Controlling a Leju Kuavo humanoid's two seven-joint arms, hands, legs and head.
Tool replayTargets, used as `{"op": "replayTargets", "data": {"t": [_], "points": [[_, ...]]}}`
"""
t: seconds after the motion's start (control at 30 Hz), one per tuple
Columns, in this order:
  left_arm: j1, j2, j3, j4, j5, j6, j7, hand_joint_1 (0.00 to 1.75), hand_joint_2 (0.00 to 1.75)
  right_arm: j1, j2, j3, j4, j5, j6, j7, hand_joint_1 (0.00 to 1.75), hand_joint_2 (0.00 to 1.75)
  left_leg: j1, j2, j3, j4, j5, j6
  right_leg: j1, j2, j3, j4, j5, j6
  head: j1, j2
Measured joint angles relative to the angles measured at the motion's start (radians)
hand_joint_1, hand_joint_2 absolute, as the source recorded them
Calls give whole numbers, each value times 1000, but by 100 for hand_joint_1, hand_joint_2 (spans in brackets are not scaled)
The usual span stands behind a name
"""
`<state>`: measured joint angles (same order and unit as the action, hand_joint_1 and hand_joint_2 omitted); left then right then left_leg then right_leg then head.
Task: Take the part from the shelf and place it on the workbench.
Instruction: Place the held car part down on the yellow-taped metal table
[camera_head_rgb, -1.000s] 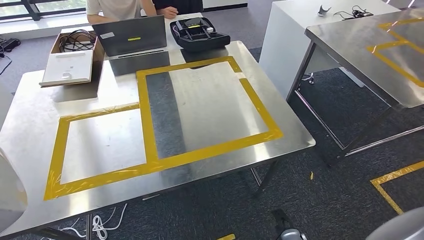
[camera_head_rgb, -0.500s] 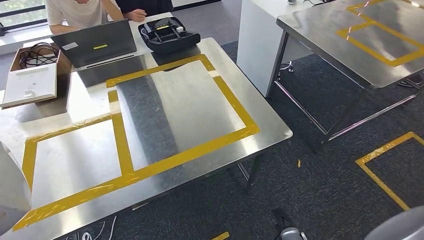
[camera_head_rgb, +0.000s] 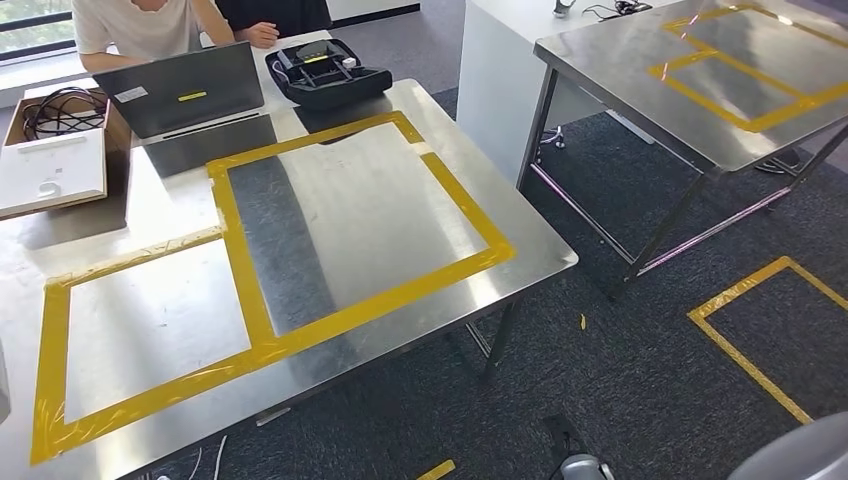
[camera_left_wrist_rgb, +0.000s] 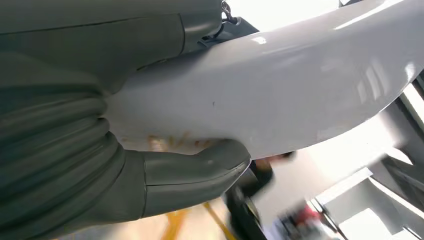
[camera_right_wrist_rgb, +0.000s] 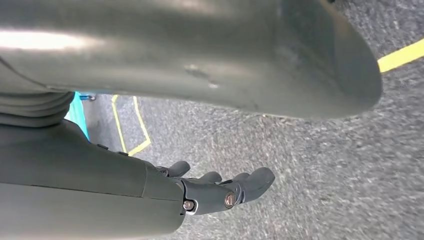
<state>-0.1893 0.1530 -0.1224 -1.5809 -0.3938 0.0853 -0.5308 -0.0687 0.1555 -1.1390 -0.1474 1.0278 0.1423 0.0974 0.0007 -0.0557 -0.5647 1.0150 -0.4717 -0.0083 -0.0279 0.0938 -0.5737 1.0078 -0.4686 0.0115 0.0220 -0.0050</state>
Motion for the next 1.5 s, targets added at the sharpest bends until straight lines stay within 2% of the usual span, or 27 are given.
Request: {"op": "replayTargets", "data": {"t": [0.1, 0.2, 0.3, 0.37, 0.57, 0.83, 1.13, 1.3, 1.5], "points": [[-120, 0, -42, 174, -351, 228, 45, 175, 175, -4, 0, 0, 0, 6, 5, -1, 0, 0, -2, -3, -2, 2, 2, 5, -2, -4, 1, -1, 1, 10, 0, 0], [-314, -1, -85, 476, -541, 352, 81, 175, 175, -13, 0, 1, 0, 26, 14, -11, 0, 0, -2, -4, -5, 2, 7, 6, -3, -5, -1, -1, 5, 15, -1, 0], [-505, 0, -125, 766, -641, 381, 131, 175, 175, -14, -5, 9, 0, 50, 26, -29, 0, 0, -2, -2, -10, 2, 12, 5, -3, -2, -7, -1, 11, 16, -1, 0], [-592, 2, -151, 894, -686, 381, 164, 175, 175, -14, -10, 16, 0, 59, 28, -36, 0, 0, -1, 0, -12, 2, 13, 4, -3, 0, -10, 0, 14, 15, 0, 0], [-741, -21, -226, 1125, -803, 385, 245, 175, 175, -12, -20, 29, -2, 76, 28, -35, 0, 0, -1, 1, -13, 2, 14, 3, -3, 1, -12, 0, 15, 16, 0, 0], [-791, -96, -317, 1249, -869, 361, 291, 175, 175, -12, -29, 47, -3, 98, 29, -26, 0, 0, -1, 0, -15, 2, 14, 3, -3, 1, -13, 0, 14, 16, 0, 0], [-741, -175, -392, 1294, -943, 376, 262, 175, 175, -12, -29, 63, -3, 113, 28, 5, 0, 0, -1, 0, -16, 2, 14, 3, -3, -1, -13, 0, 14, 16, 0, 0], [-717, -197, -422, 1307, -954, 353, 246, 175, 175, -10, -29, 64, -3, 112, 28, 2, 0, 0, -1, 0, -16, 1, 14, 3, -3, 0, -13, 0, 14, 16, 0, 0], [-678, -200, -434, 1323, -939, 327, 244, 175, 175, 0, -29, 64, -3, 108, 32, -28, 0, 0, -1, 0, -16, 1, 14, 3, -3, -1, -13, 0, 14, 16, 0, 0]]}}
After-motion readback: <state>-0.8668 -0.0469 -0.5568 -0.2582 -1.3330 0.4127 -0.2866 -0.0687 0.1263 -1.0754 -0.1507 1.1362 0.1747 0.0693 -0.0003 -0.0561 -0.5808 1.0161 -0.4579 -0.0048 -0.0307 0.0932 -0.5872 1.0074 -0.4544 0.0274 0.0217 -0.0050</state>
